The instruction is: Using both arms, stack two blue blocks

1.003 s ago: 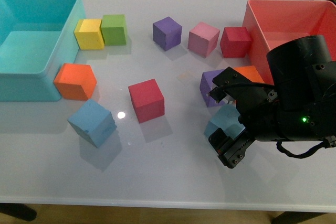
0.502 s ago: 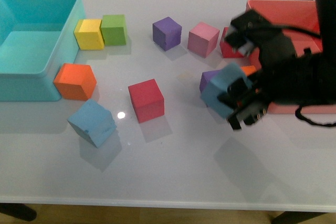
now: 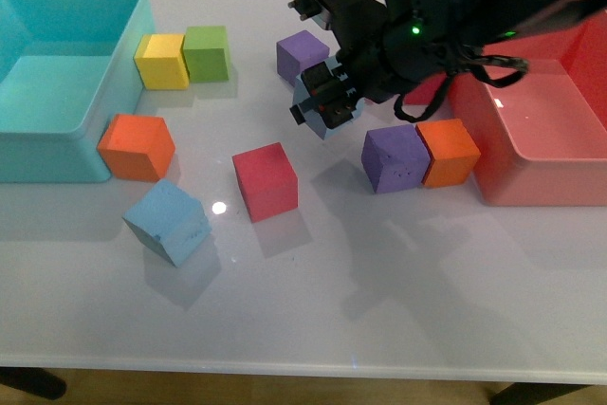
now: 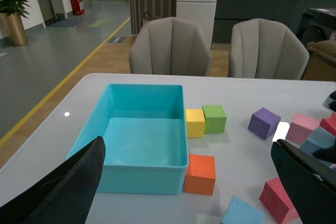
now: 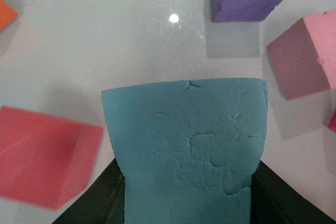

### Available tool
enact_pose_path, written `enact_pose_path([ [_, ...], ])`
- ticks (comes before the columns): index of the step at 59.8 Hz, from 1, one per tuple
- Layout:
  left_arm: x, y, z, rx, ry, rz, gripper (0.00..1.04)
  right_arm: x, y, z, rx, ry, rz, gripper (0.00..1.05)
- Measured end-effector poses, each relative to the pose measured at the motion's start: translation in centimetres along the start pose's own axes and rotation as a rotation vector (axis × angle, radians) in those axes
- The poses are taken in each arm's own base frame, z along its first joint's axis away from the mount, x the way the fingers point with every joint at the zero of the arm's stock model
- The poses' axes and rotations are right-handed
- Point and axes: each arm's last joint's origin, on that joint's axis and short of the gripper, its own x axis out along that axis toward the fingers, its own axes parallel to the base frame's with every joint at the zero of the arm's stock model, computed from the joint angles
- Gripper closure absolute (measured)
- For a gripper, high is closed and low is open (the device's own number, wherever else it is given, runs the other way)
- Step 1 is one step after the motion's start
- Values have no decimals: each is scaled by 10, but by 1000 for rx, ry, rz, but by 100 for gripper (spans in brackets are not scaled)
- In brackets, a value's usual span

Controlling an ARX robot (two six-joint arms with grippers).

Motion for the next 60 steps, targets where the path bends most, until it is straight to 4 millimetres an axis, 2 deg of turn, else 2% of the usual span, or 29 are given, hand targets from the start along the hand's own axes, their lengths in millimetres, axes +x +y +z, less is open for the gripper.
enact_pose_path([
  [10,0,0,0,0,0,0,9,30,3,17,-5,7,-4,62],
  [18,0,0,0,0,0,0,9,53,13,27,7,10,12,62],
  [33,0,0,0,0,0,0,9,84,27,33,5,38,16,62],
  [41,0,0,0,0,0,0,9,93,28,30,17,60,8,62],
  [55,0,0,0,0,0,0,9,94,29,29,29,64,10,61],
  [60,0,0,0,0,0,0,9,96,29,28,29,45,7,48],
])
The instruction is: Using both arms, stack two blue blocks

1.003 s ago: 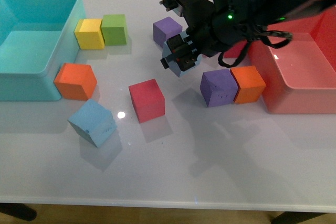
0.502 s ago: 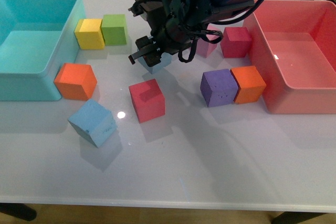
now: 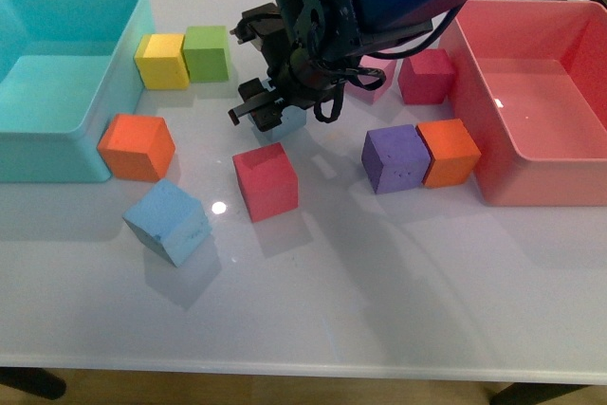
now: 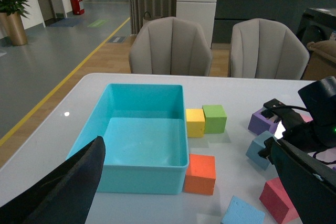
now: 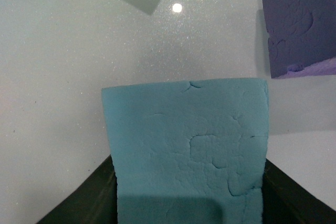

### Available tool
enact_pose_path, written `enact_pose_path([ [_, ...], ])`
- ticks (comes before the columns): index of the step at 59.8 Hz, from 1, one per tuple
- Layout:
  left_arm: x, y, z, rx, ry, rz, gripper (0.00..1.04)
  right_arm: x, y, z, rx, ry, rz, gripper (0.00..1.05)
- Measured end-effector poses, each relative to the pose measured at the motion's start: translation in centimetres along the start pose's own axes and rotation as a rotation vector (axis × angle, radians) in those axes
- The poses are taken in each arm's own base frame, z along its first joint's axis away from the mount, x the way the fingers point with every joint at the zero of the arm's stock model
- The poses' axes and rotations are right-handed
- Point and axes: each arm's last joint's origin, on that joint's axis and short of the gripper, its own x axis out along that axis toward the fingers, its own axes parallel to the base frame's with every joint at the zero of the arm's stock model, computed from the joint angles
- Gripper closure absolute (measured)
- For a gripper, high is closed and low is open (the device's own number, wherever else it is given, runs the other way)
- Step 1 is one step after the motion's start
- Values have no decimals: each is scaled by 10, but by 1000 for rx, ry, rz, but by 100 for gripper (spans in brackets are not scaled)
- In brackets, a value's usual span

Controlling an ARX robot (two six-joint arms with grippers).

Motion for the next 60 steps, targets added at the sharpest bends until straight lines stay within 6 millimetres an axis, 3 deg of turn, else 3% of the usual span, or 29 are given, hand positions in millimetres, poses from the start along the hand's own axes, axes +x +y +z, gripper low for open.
enact_pose_path([
  [14,0,0,0,0,0,0,9,-4,1,-12,6,-33,-9,11],
  [21,0,0,0,0,0,0,9,-22,-4,-6,11,-90,-26,9],
  [35,0,0,0,0,0,0,9,-103,-25,16,52,-303,-95,9],
  [38,0,0,0,0,0,0,9,-134,-28,12,56,-371,-115,9],
  [43,0,0,0,0,0,0,9,-190,-27,-11,63,-461,-153,9],
  [49,0,0,0,0,0,0,9,-252,-36,-61,283,-729,-487,29],
  [56,0,0,0,0,0,3,9,-312,-49,-134,352,-802,-546,50],
  [60,0,0,0,0,0,2,9,-334,-46,-170,369,-778,-557,62],
])
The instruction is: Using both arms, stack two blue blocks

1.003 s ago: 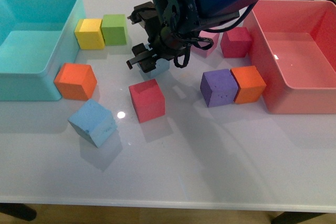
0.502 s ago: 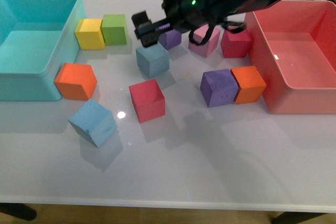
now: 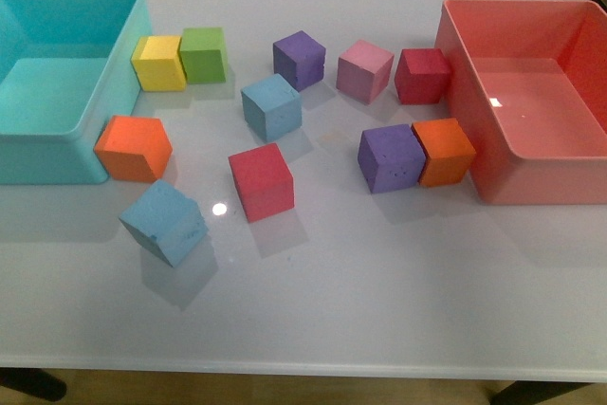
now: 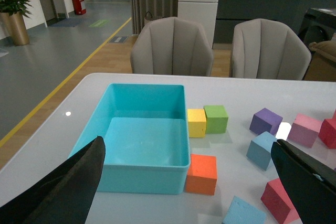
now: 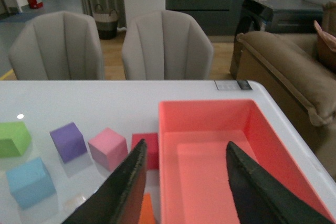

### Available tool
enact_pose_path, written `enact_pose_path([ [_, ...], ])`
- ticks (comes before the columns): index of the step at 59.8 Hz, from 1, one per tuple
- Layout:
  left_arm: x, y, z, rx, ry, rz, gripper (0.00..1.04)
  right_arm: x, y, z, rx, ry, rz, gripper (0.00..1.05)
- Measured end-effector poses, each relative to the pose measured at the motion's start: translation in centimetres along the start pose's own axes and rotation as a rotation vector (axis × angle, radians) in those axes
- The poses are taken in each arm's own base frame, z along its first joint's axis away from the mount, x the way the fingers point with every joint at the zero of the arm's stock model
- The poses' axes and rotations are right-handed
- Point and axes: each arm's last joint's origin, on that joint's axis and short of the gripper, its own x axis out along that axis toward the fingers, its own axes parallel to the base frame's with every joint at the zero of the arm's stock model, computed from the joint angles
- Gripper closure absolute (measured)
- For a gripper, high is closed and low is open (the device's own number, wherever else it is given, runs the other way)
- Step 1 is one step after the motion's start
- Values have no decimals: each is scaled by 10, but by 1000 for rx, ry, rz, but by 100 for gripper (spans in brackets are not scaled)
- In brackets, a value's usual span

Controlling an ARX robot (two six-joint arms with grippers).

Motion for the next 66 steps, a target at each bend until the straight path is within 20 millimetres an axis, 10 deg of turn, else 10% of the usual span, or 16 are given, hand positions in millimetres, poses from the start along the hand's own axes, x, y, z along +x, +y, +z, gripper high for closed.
enact_pose_path([
  [13,0,0,0,0,0,-1,9,-36,-18,-5,3,14,12,103],
  [66,0,0,0,0,0,-1,9,-92,-39,4,8,-17,9,103],
])
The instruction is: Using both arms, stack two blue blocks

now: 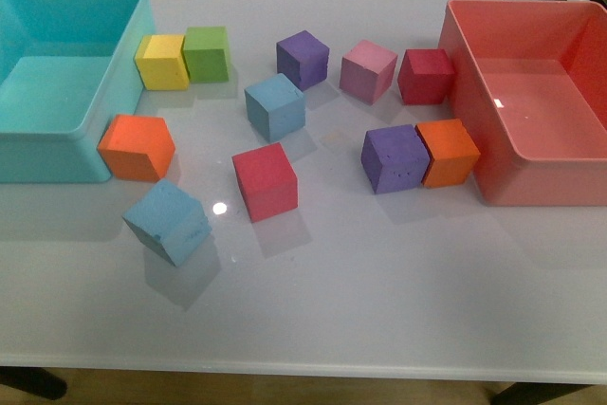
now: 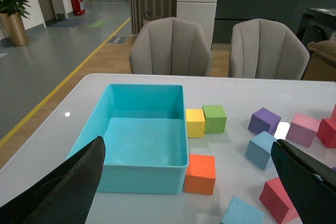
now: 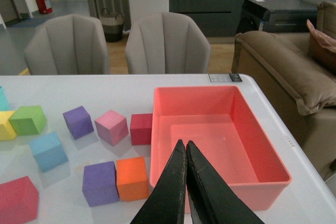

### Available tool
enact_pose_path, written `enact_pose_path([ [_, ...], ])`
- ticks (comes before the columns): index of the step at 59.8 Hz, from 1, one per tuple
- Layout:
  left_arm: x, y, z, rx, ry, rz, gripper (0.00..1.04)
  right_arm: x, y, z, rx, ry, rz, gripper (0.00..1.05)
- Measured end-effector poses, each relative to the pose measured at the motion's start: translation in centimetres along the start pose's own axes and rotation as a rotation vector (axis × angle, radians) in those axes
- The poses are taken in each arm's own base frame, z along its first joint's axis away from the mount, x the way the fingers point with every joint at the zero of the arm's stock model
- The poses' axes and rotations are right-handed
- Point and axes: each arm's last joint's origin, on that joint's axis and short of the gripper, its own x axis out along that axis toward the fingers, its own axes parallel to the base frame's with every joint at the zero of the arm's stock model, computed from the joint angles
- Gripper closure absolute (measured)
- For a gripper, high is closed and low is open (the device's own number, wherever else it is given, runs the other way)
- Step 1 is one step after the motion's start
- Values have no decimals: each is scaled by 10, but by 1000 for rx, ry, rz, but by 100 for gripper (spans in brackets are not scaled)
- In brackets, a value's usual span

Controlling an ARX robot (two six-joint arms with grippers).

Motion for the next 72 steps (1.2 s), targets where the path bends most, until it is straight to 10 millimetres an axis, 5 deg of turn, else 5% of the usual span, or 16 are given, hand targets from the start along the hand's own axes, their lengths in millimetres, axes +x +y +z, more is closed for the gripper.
enact_pose_path([
  [59,0,0,0,0,0,0,9,-28,0,-2,1,3,0,103],
  [72,0,0,0,0,0,0,9,-28,0,-2,1,2,0,64],
])
